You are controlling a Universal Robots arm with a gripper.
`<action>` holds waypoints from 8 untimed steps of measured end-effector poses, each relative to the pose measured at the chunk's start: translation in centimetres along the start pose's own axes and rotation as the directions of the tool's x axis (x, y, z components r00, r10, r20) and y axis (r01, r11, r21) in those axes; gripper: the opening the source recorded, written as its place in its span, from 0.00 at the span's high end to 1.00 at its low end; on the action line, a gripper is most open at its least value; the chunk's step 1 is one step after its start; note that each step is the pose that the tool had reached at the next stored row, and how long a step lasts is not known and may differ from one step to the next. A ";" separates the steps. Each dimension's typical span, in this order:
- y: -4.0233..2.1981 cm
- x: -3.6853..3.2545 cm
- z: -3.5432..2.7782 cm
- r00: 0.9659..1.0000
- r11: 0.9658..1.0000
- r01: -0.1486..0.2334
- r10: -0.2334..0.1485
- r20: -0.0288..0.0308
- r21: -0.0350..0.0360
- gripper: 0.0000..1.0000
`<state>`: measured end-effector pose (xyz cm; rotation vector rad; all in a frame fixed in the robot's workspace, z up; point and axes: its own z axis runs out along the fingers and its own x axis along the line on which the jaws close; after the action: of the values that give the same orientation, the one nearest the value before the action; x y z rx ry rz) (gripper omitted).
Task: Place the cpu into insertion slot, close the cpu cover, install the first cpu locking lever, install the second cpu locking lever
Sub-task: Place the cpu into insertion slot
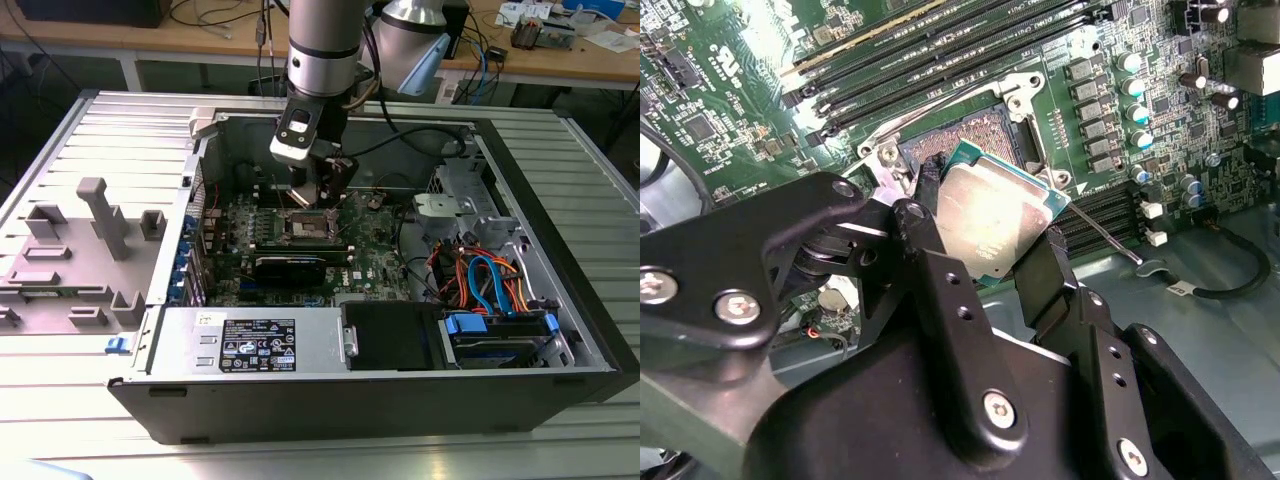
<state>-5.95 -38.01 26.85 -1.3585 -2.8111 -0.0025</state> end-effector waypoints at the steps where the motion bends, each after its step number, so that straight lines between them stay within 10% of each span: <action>1: 0.00 0.00 0.00 1.000 1.000 -0.002 0.002 0.000 0.000 0.45; 8: 0.00 0.00 0.03 1.000 1.000 -0.015 0.015 0.000 0.000 0.45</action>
<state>-5.95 -38.01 26.82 -1.3792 -2.8010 -0.0027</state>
